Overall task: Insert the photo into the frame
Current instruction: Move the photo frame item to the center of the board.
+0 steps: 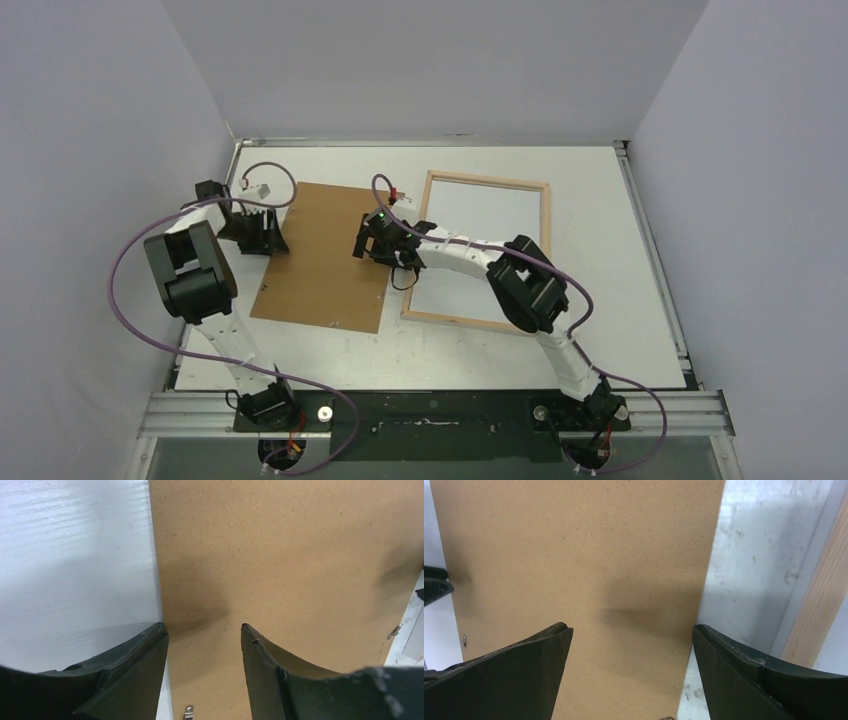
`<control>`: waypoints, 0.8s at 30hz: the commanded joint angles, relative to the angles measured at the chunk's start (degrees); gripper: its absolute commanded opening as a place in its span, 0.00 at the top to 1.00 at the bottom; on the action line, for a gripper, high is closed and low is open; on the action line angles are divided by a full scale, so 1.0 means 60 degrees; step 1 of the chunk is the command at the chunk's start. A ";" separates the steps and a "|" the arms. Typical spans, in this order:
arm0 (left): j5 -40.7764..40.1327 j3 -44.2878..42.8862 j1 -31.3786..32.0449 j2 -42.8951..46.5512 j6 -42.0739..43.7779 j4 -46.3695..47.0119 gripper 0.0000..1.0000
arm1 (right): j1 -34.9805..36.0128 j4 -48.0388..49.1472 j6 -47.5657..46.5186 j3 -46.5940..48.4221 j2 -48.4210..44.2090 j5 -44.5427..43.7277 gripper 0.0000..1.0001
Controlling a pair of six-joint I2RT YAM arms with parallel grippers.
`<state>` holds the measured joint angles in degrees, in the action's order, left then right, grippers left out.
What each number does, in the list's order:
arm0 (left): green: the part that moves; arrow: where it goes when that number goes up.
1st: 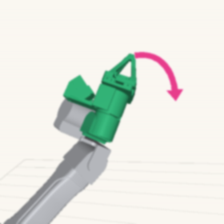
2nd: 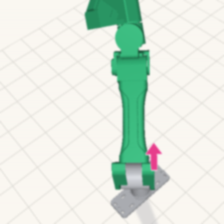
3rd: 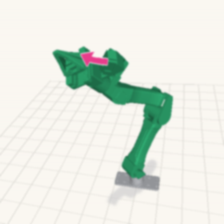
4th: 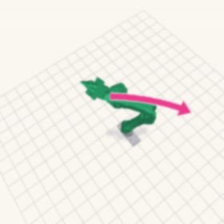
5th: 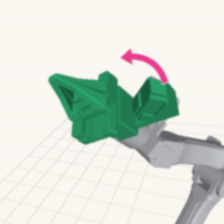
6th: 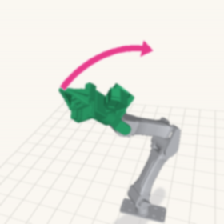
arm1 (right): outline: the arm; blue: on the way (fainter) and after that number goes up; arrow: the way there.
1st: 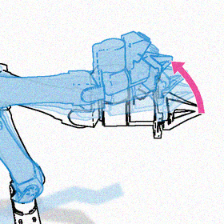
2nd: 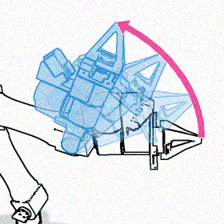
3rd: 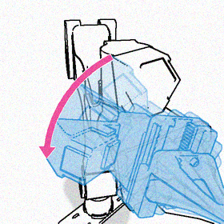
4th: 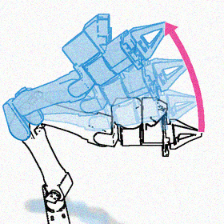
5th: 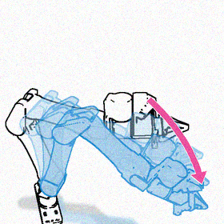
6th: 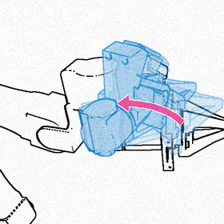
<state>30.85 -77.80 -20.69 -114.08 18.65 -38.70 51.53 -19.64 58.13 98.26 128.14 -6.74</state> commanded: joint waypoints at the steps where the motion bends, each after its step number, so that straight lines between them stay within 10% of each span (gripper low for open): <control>1: 0.1484 0.0494 0.0389 -0.0136 -0.0238 -0.1010 0.48 | 0.0523 0.1504 0.0790 -0.0295 -0.1190 0.1316 0.08; 24: 0.1662 0.1020 0.0769 0.0132 -0.0232 -0.0886 0.49 | 0.0538 0.1904 0.0577 -0.0634 -0.2260 0.0816 0.08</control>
<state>39.57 -73.67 -16.67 -113.06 17.32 -40.25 54.39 -12.29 60.97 92.44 119.31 -1.41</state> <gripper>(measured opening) 0.509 0.925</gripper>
